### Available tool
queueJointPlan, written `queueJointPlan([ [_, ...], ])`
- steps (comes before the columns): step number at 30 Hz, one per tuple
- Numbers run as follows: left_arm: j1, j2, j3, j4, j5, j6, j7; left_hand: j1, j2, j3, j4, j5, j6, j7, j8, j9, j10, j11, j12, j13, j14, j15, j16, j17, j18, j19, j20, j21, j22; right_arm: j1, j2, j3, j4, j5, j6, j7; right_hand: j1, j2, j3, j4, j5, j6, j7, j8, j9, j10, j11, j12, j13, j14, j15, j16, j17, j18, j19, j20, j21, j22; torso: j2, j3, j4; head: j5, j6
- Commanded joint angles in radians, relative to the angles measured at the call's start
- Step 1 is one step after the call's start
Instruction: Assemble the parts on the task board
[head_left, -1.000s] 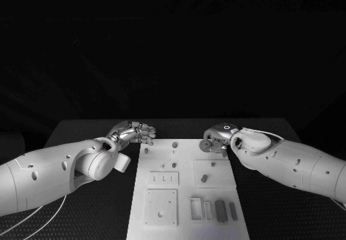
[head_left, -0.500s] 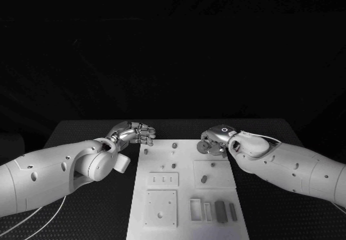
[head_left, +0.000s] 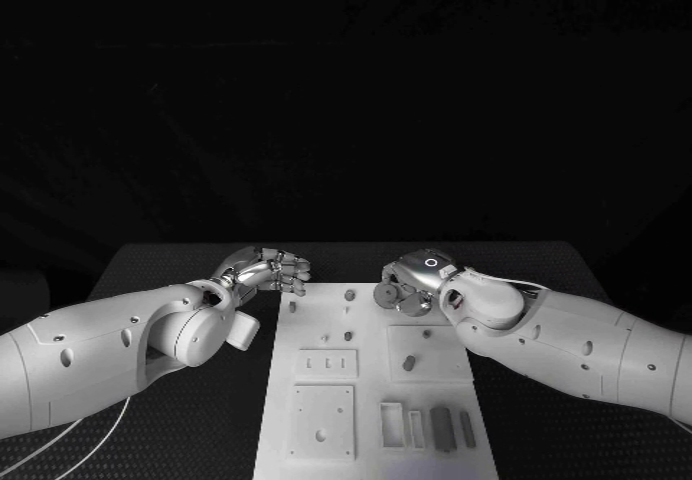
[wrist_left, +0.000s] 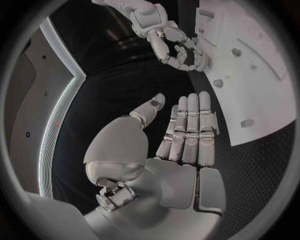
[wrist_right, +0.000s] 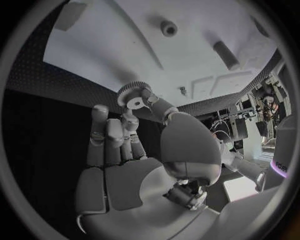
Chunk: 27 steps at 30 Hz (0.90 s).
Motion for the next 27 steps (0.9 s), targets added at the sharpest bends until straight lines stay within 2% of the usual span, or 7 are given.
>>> queueJointPlan([
  [1,0.002,0.0,0.001,0.004,-0.001,0.005,0.008,-0.001,-0.003,-0.004,-0.002,0.0,-0.005,-0.002,-0.005,0.001,-0.001,0.002,-0.005,0.002,0.005,0.005,-0.007,0.001,0.009,-0.004,0.0,-0.005,0.001,0.0,0.011,0.0,0.019,-0.087,-0.04,-0.074,0.0,-0.013,0.001,0.008,0.004,0.168,0.005,-0.005,0.002,0.0,-0.006,0.006,-0.004,0.01,-0.001,0.007,0.0,0.007,0.008,0.001,0.004,0.014,0.001,-0.0001,-0.0003,0.001,0.001],
  [3,0.003,0.0,0.001,0.005,-0.001,0.005,0.008,-0.001,-0.003,-0.004,-0.002,0.0,-0.005,-0.002,-0.005,0.001,-0.001,0.002,-0.005,0.002,0.005,0.005,-0.007,0.002,0.009,-0.004,0.0,-0.005,0.001,0.0,0.022,0.0,0.03,-0.106,-0.037,-0.088,0.0,-0.017,0.003,0.013,0.004,0.169,0.004,-0.005,0.002,0.002,-0.007,0.006,-0.006,0.012,-0.002,0.007,-0.001,0.007,0.01,0.0,0.004,0.013,0.001,0.0011,0.0001,0.002,0.002],
  [6,0.004,0.0,0.001,0.005,-0.001,0.004,0.008,-0.001,-0.003,-0.004,-0.002,0.0,-0.005,-0.002,-0.005,0.001,-0.001,0.002,-0.005,0.002,0.005,0.005,-0.007,0.002,0.009,-0.003,0.0,-0.005,0.001,0.0,0.038,0.0,0.039,-0.121,-0.035,-0.1,-0.001,-0.023,0.006,0.02,0.004,0.17,0.004,-0.007,0.003,0.005,-0.007,0.006,-0.01,0.015,-0.002,0.007,-0.002,0.007,0.012,-0.002,0.003,0.013,0.001,0.0007,0.0004,0.003,0.003],
  [11,0.005,0.001,0.001,0.005,-0.001,0.003,0.007,0.0,-0.003,-0.004,-0.002,0.0,-0.005,-0.002,-0.005,0.001,-0.001,0.002,-0.005,0.002,0.005,0.005,-0.007,0.002,0.009,-0.003,0.0,-0.005,0.001,0.0,0.073,-0.002,0.034,-0.142,-0.032,-0.119,-0.004,-0.036,0.01,0.033,0.004,0.169,0.004,-0.009,0.003,0.007,-0.007,0.006,-0.015,0.017,-0.002,0.006,-0.007,0.007,0.015,-0.004,0.002,0.013,0.001,0.0015,0.0003,0.007,0.003],
  [15,0.005,0.004,0.001,0.005,-0.002,0.005,0.009,0.0,-0.003,-0.004,-0.002,0.0,-0.005,-0.002,-0.005,0.001,-0.001,0.002,-0.005,0.002,0.005,0.005,-0.007,0.003,0.009,-0.003,0.0,-0.005,0.001,0.0,0.108,-0.019,0.018,-0.155,-0.02,-0.145,-0.005,-0.045,0.014,0.045,0.004,0.169,0.005,-0.012,0.003,0.009,-0.007,0.005,-0.02,0.016,-0.002,0.005,-0.014,0.007,0.017,-0.005,0.0,0.012,0.001,0.0021,0.0007,0.005,0.004],
  [21,0.005,0.007,0.001,0.003,-0.002,0.005,0.009,0.0,-0.003,-0.003,-0.002,0.0,-0.005,-0.002,-0.005,0.001,0.0,0.002,-0.005,0.002,0.005,0.005,-0.008,0.003,0.009,-0.003,0.0,-0.005,0.002,-0.001,0.136,-0.039,0.004,-0.155,-0.014,-0.142,-0.003,-0.047,0.016,0.051,0.004,0.167,0.005,-0.014,0.003,0.009,-0.006,0.003,-0.023,0.015,-0.002,0.005,-0.016,0.007,0.017,-0.005,-0.001,0.012,0.002,0.0034,0.0026,0.006,0.004],
  [27,0.005,0.009,0.001,0.002,-0.002,0.006,0.009,0.001,-0.003,-0.003,-0.002,0.0,-0.005,-0.002,-0.005,0.001,0.0,0.002,-0.006,0.003,0.005,0.005,-0.008,0.004,0.009,-0.003,0.0,-0.005,0.002,-0.002,0.15,-0.046,-0.004,-0.15,-0.006,-0.136,-0.003,-0.047,0.017,0.052,0.004,0.166,0.005,-0.015,0.003,0.009,-0.006,0.003,-0.023,0.016,-0.002,0.005,-0.016,0.007,0.017,-0.006,-0.001,0.012,0.001,0.0026,0.0017,0.008,0.003],
])
